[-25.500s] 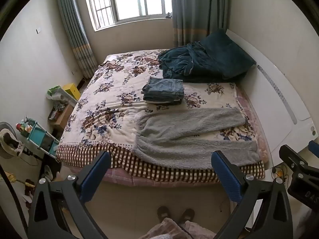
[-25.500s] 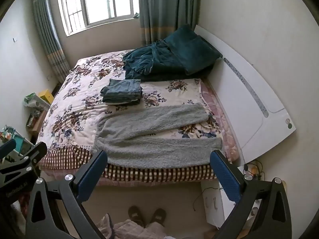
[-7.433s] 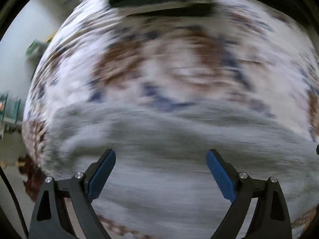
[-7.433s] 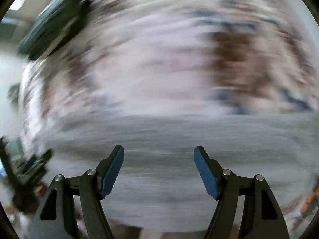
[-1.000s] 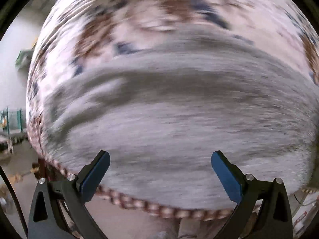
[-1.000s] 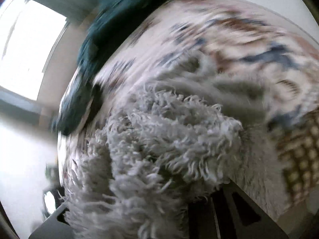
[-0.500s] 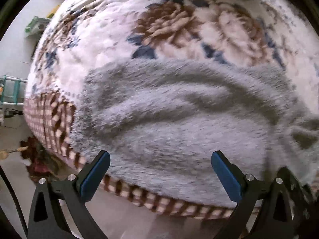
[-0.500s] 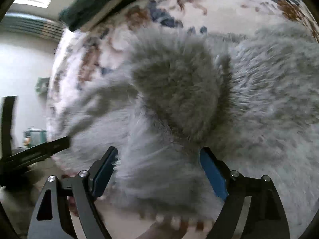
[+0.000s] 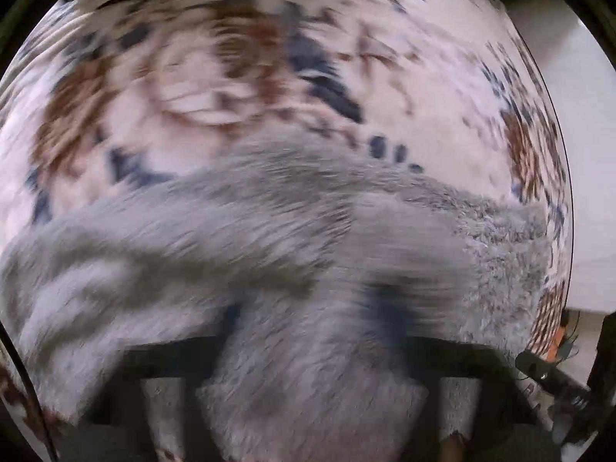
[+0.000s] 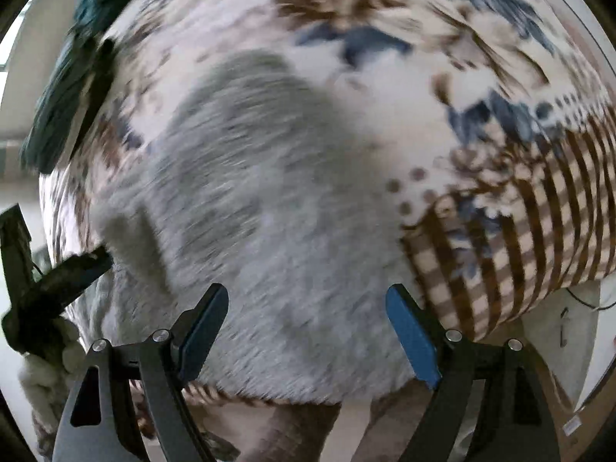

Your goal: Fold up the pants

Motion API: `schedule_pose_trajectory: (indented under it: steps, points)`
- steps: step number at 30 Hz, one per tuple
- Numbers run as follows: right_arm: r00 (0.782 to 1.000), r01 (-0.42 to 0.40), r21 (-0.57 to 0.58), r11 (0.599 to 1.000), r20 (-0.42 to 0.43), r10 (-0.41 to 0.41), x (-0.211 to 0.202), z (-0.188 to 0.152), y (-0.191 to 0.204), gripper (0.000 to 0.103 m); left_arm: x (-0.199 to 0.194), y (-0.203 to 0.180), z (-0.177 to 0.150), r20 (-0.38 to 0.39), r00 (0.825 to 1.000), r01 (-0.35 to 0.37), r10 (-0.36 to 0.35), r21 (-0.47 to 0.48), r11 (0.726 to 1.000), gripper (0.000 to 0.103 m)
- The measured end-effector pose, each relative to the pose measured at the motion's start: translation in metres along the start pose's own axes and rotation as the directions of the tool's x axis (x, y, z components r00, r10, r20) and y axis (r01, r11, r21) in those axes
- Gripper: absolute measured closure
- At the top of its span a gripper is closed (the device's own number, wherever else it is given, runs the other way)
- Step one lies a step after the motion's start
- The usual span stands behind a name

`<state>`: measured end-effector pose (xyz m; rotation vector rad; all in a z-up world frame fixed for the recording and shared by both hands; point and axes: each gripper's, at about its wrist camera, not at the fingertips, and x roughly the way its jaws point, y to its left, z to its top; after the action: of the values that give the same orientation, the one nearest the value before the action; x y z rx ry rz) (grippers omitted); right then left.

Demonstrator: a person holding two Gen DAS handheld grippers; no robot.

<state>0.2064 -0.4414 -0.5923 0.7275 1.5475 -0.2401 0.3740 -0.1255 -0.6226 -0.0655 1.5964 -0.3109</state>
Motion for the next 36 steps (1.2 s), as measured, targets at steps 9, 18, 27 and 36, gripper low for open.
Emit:
schedule_pose_trajectory:
  steps: [9,18,27,36]
  points:
    - [0.999,-0.022,0.007,1.000,-0.033,0.022,0.014,0.016,-0.011,0.017,-0.002,0.072,-0.013,0.035,0.972,0.233,-0.234,-0.317,0.919,0.069]
    - [0.998,-0.018,-0.038,0.999,-0.060,0.016,0.023,0.018,-0.002,0.017,0.033,0.028,-0.043,-0.082,0.971,0.211,-0.224,-0.142,0.967,0.046]
    - [0.997,0.011,-0.077,0.997,-0.079,-0.017,0.033,0.028,-0.002,0.017,0.003,0.043,-0.086,0.037,0.988,0.154,-0.149,-0.230,0.961,0.088]
    - [0.998,0.008,-0.116,0.993,-0.068,-0.016,0.029,0.036,0.021,0.017,-0.041,0.064,-0.083,0.058,0.989,0.148,-0.137,-0.327,0.933,0.060]
